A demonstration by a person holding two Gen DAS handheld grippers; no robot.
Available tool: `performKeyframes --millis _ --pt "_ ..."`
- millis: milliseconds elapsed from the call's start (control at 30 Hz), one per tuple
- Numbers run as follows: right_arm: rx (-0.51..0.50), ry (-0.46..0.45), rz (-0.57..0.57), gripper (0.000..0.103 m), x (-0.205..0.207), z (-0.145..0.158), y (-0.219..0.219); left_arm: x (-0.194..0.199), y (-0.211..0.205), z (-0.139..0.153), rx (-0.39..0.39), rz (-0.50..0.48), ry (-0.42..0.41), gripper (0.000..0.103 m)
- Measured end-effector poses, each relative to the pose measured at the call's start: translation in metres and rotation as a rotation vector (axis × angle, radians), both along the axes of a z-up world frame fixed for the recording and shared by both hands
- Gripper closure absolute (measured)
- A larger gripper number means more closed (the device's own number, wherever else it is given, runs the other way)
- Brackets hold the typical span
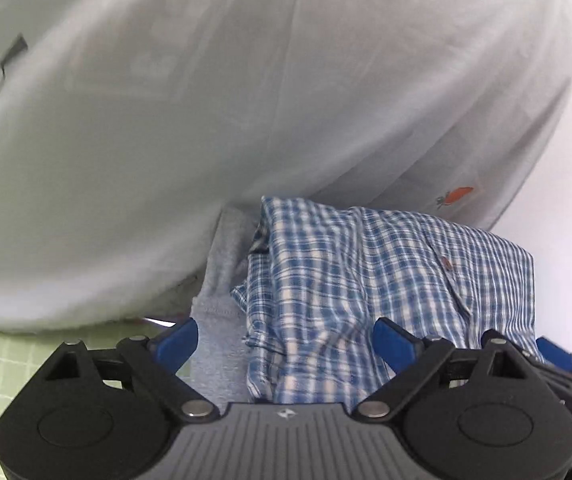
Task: Fold clothes
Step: 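Carry the folded shirt with both grippers onto the stack of folded clothes, then open both grippers and pull back from the clothes stack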
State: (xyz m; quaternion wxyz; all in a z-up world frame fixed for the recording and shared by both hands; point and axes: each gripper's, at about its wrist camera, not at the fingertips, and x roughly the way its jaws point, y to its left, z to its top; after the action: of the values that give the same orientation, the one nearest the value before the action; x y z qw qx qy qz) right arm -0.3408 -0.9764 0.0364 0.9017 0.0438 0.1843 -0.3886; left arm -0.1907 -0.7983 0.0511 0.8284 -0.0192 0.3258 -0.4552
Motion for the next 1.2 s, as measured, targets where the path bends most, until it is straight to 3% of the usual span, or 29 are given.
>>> performKeyframes --millis 167,233,333,467,600,700,933,1200 --pt "-0.087 0.036 -0.018 0.003 -0.030 0.011 0.033 -0.046 0.040 0.028 -0.057 -0.016 -0.119 0.000" --pt "-0.070 0.022 -0.021 0.002 -0.046 0.019 0.049 -0.065 0.059 0.040 -0.092 -0.031 -0.164 0.000" --pt "-0.038 0.012 -0.019 0.001 -0.073 0.022 0.077 -0.087 0.086 0.048 -0.096 -0.083 -0.149 0.000" --pt "0.005 -0.001 -0.017 0.001 -0.109 0.026 0.115 -0.119 0.120 0.050 -0.031 -0.039 -0.156 0.000" --pt "0.048 -0.014 -0.014 0.000 -0.145 0.029 0.152 -0.144 0.161 0.054 -0.083 -0.089 -0.082 0.000" --pt "0.095 -0.010 -0.016 0.000 -0.166 0.026 0.176 -0.163 0.180 0.050 -0.090 -0.127 -0.084 0.000" --pt "0.189 0.015 -0.026 0.001 -0.207 0.016 0.227 -0.195 0.203 0.041 0.001 -0.153 -0.121 0.000" --pt "0.264 0.066 -0.051 0.001 -0.244 -0.004 0.255 -0.233 0.223 0.018 0.114 -0.191 -0.112 0.000"
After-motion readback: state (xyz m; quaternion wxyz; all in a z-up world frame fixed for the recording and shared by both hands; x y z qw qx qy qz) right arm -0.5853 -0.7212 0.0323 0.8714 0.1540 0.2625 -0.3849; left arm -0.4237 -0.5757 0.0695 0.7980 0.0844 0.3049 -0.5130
